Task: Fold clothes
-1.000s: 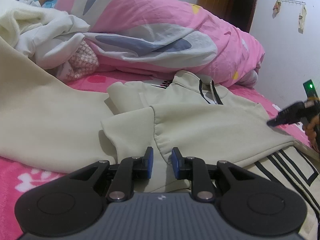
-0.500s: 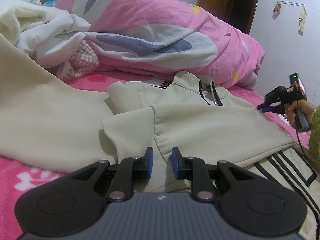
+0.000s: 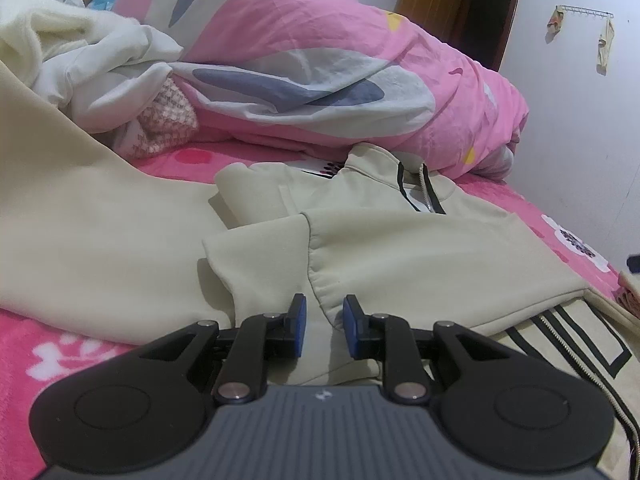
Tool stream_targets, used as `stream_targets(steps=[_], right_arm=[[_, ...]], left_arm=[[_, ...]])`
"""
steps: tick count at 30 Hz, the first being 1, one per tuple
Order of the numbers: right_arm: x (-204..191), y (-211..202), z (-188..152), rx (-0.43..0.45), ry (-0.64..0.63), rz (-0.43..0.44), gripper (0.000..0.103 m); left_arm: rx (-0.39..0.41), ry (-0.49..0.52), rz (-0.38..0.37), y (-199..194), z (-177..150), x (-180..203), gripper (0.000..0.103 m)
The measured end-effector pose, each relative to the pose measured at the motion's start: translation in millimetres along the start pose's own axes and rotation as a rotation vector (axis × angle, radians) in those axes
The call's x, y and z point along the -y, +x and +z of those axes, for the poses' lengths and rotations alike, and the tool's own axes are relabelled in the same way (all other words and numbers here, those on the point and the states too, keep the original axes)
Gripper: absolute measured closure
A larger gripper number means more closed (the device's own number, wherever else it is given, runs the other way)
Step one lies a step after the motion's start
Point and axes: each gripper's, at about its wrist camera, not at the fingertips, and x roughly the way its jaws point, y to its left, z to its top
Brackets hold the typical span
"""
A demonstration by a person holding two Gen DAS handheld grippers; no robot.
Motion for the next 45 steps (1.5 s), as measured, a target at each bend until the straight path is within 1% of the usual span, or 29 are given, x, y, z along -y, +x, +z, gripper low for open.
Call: stream_targets(steps=[2,6,7,8,9,10,11,12,13,14,15,16,17,19,20,21,24,25,28,29,31,32,33,35,36,39,42,45], right_arm=[[-22,3,-15,0.014,-0.026,0.059,0.086],[-85,29,-35,0.058,-0.17,0.152,0.086],[-98,39,-39,0.062,-0.197,0.194,0.086],[-105,47,-43,0.07,-0.219,0.222,0.086],[-108,55,-47,0.075,-0.253,0.224,0.086],[-107,63,-50,0.07,-0.282,0.204,0.086],[-98,67,-52,0.052,-0.277,0.167,0.087],[-83,70,-53,0.038,-0.236,0.142,0.09],[-68,67,-52,0.034,-0.177,0.145,0.093],[-56,59,-49,0.046,-0.111,0.15,0.093],[-49,50,-45,0.06,-0.073,0.107,0.091],[-46,43,-42,0.07,-0.062,0.044,0.087],[-51,38,-39,0.071,-0.08,-0.005,0.087],[-66,32,-34,0.066,-0.095,-0.002,0.087],[-75,30,-32,0.064,-0.102,0.023,0.087],[-92,29,-31,0.063,-0.119,0.081,0.087],[-162,36,-33,0.064,-0.236,0.232,0.087],[-185,42,-35,0.055,-0.268,0.284,0.087],[-239,66,-40,0.012,-0.333,0.39,0.087],[-253,75,-43,-0.007,-0.354,0.402,0.087],[-273,99,-51,-0.057,-0.395,0.368,0.086],[-277,107,-54,-0.072,-0.399,0.357,0.087],[-274,111,-55,-0.073,-0.379,0.357,0.087],[-268,118,-56,-0.074,-0.34,0.357,0.087],[-266,120,-57,-0.075,-0.325,0.357,0.087],[-267,120,-58,-0.069,-0.316,0.357,0.087],[-268,121,-61,-0.058,-0.323,0.342,0.087],[-266,119,-65,-0.045,-0.32,0.339,0.087]], left_arm=[[0.001,-0.001,-0.002,0,0,0,0.082],[0.003,0.006,0.003,0,-1,2,0.082],[0.004,0.008,0.005,0,-1,2,0.082],[0.004,0.009,0.005,0,-1,3,0.082],[0.004,0.009,0.005,0,-1,3,0.082],[0.004,0.008,0.004,0,-1,3,0.082],[0.004,0.008,0.003,0,-1,3,0.082],[0.005,0.007,0.002,0,-1,3,0.082],[0.005,0.005,0.001,0,-1,2,0.082],[0.006,0.002,-0.002,0,-1,2,0.082],[0.006,-0.002,-0.005,0,-1,1,0.082],[0.007,-0.006,-0.008,-1,-1,1,0.082],[0.007,-0.01,-0.011,-1,-1,0,0.082],[0.008,-0.018,-0.018,-1,-1,-1,0.082],[0.008,-0.023,-0.022,-1,-1,-2,0.081],[0.009,-0.029,-0.027,-1,-1,-3,0.081],[0.013,-0.064,-0.052,-2,-1,-9,0.081],[0.014,-0.076,-0.061,-2,-1,-11,0.081],[0.02,-0.139,-0.102,-3,-1,-20,0.08],[0.023,-0.161,-0.113,-4,-1,-23,0.08],[0.033,-0.203,-0.131,-6,-1,-29,0.079],[0.039,-0.22,-0.136,-9,0,-31,0.076],[0.048,-0.234,-0.14,-12,0,-33,0.071],[0.071,-0.251,-0.14,-21,1,-36,0.065],[0.085,-0.255,-0.136,-27,2,-37,0.061],[0.122,-0.255,-0.093,-51,5,-41,0.049],[0.145,-0.253,-0.041,-80,1,-52,0.046],[0.131,-0.252,0.026,-105,-10,-65,0.044]])
